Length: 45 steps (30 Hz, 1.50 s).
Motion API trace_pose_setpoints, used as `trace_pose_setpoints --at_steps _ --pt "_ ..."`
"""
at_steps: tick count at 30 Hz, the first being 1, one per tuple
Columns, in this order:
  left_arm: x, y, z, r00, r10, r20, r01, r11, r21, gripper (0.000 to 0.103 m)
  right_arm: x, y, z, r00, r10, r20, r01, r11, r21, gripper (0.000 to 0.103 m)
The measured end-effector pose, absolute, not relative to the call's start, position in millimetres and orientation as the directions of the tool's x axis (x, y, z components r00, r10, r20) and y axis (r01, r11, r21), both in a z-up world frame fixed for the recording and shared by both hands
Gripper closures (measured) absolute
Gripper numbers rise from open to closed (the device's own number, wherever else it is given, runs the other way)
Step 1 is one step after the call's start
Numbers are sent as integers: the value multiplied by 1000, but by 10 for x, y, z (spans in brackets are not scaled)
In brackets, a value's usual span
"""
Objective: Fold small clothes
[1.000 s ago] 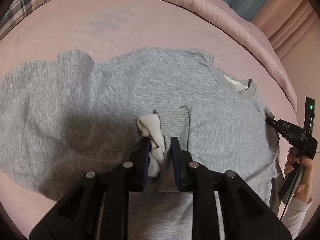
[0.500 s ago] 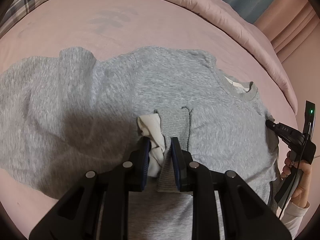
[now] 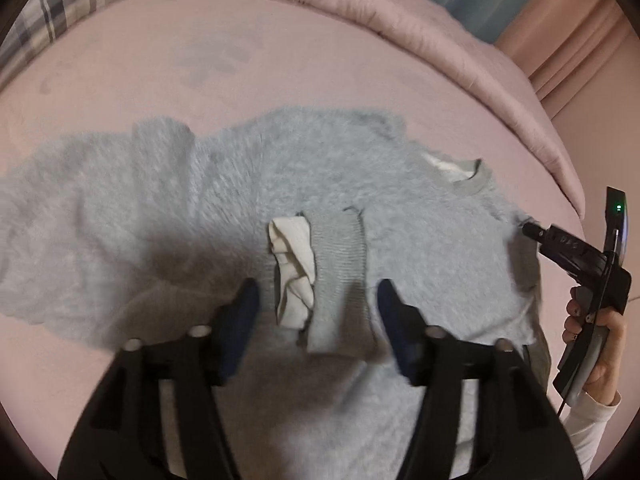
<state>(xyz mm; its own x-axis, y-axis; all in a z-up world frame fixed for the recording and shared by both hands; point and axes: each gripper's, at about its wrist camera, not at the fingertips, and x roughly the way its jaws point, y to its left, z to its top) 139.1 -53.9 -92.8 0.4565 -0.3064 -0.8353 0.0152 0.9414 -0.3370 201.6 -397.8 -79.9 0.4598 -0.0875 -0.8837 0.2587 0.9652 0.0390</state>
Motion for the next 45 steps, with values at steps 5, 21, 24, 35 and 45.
trace_pose_setpoints --at_steps 5,21,24,35,45 --pt "1143 -375 -543 531 -332 -780 28 926 -376 16 1696 -3937 -370 560 -112 -821 291 954 68 25" --pt "599 359 -271 652 -200 -731 -148 913 -381 3 443 -3382 267 748 46 -662 145 962 231 11" --pt "551 556 -357 645 -177 -743 -201 899 -388 3 332 -3288 240 747 19 -665 152 968 199 11" --pt "508 1352 -722 624 -33 -781 -467 785 -407 9 63 -3182 171 737 12 -676 154 971 185 11" --pt "552 1866 -1050 566 20 -824 -612 680 -403 21 31 -3165 92 721 -9 -693 181 968 175 11"
